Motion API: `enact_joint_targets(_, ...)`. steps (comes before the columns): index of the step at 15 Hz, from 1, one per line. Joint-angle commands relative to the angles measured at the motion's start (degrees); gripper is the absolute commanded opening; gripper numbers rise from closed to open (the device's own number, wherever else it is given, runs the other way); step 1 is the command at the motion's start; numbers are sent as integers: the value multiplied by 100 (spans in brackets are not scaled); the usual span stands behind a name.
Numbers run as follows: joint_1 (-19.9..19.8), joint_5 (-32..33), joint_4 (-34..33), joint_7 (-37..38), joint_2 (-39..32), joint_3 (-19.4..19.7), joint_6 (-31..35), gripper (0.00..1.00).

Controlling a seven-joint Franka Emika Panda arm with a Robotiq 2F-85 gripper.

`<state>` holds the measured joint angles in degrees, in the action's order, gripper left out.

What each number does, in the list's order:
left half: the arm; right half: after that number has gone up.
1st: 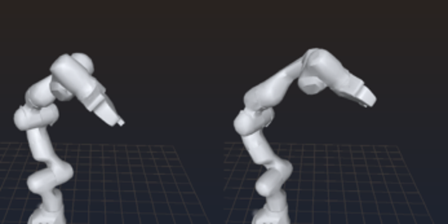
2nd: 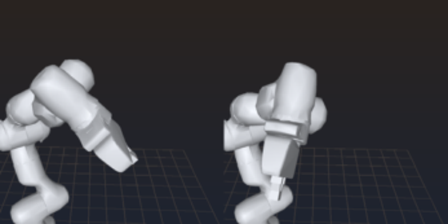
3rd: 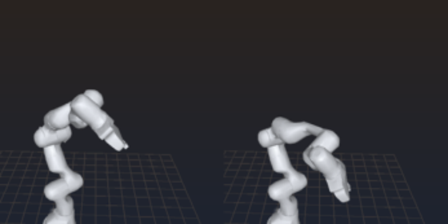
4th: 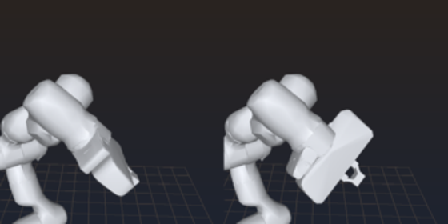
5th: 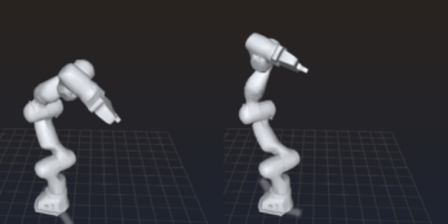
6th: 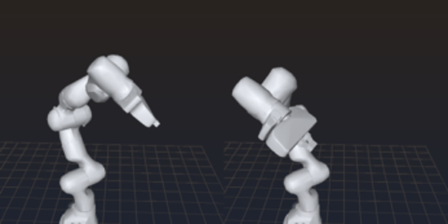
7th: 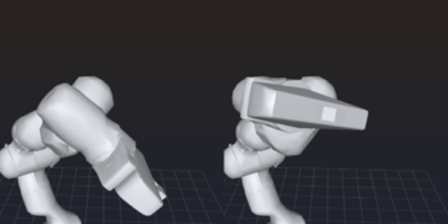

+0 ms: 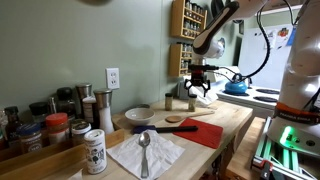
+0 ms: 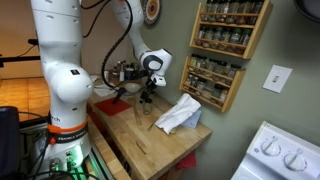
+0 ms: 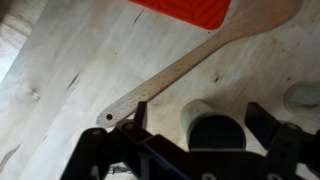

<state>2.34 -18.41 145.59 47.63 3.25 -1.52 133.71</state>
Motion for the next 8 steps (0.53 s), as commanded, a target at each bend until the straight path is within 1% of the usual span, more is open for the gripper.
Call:
enact_joint_targets(1,-26,-78,-97,-189,-68,-26,-126,100)
enact_joint_targets(4,-18,-32,-116,-202,-146,-47,34,100)
enact_joint_targets(8,0,139,-188,-3,-315,-90,347,100)
